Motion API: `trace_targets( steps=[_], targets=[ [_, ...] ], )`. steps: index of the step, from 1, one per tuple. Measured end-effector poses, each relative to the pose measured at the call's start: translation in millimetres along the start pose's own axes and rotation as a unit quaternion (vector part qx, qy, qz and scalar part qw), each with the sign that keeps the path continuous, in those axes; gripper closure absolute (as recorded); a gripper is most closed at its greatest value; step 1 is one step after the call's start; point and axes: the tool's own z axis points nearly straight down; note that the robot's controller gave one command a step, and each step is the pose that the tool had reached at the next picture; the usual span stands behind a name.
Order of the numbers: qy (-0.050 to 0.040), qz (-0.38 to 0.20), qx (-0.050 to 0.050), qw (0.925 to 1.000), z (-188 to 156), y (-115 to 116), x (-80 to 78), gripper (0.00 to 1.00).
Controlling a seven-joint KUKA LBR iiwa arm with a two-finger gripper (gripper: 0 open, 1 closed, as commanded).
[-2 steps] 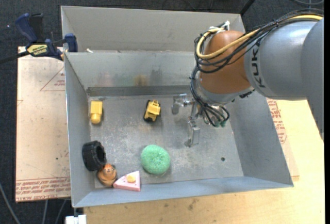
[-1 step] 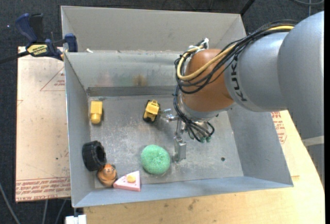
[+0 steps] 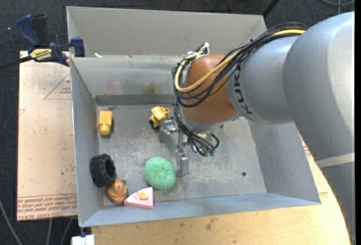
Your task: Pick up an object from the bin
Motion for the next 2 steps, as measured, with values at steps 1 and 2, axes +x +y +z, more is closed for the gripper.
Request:
trace_targets(
  steps=[1, 2],
  targets=[
    [-0.0002, -0.048, 0.0, 0.9989, 0, 7, 18.8, 0.0],
    [0.0001, -0.074, 0.0, 0.9973, 0, 15, 45.6, 0.0]
  ],
)
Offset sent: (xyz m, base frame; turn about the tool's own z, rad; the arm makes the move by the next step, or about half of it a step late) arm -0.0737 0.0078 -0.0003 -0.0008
